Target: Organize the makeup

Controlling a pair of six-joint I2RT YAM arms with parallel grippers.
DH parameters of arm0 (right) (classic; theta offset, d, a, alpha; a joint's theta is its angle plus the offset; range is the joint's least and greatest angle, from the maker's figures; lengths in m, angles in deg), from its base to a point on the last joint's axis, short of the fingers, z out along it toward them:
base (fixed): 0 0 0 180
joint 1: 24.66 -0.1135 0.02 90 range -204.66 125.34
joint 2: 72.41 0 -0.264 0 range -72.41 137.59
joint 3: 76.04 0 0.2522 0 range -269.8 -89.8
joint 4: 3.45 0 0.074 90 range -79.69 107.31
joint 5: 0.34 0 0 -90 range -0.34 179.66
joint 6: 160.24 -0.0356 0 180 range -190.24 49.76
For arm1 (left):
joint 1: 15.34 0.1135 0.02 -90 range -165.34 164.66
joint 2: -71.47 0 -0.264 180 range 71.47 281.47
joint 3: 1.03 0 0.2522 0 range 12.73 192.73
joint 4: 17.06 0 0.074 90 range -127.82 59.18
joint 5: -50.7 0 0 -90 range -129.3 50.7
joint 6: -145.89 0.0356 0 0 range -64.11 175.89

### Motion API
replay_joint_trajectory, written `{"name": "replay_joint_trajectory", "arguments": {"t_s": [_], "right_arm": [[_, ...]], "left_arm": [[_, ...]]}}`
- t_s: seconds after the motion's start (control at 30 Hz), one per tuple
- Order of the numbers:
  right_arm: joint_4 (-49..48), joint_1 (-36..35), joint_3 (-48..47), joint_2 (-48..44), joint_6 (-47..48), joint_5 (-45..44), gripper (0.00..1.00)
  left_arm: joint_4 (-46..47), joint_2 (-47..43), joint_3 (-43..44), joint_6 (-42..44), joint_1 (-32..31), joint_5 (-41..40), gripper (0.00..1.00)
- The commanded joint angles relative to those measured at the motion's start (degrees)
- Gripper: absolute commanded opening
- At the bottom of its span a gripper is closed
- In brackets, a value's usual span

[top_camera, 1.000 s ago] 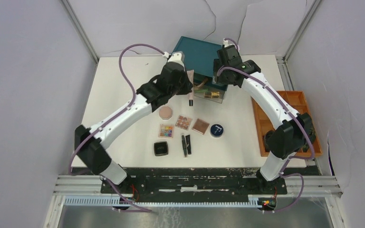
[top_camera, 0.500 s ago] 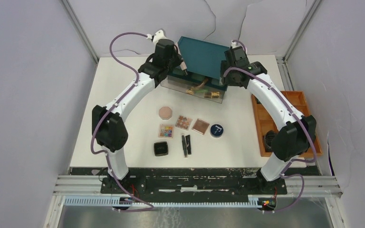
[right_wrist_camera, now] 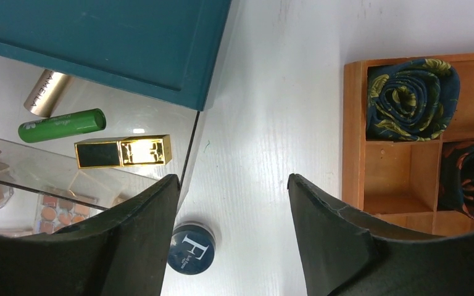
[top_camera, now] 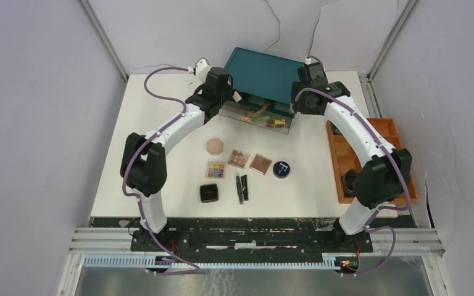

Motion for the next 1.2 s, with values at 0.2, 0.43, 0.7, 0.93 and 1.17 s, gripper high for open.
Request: {"name": "replay_joint_trajectory", "arguments": {"t_s": [0.2, 0.43, 0.7, 0.93, 1.17], "right_arm": [[-1.6, 1.3, -0.1, -0.8, -0.9, 1.3, 0.83], [-1.6, 1.5, -0.2, -1.1, -1.1, 1.0, 0.84], [-1.7, 1.6, -0.1, -1.3, -1.5, 1.6, 0.83], [-1.5, 1.5, 0.8, -1.7, -2.7, 2.4, 0.82], [-2.4, 1.6, 3.7, -2.9, -4.4, 3.9, 0.81]], "left_arm": [[1.5, -1.4, 2.1, -1.5, -0.6, 2.3, 0.58], [0.7, -5.0, 3.5, 13.3, -0.8, 9.0, 0.63], [-12.2, -20.1, -7.8, 29.7, -6.7, 17.1, 0.65], [-21.5, -30.1, -28.9, 15.1, -15.2, 17.6, 0.63], [-23.7, -29.2, -36.9, 7.3, -18.0, 16.5, 0.62]]}}
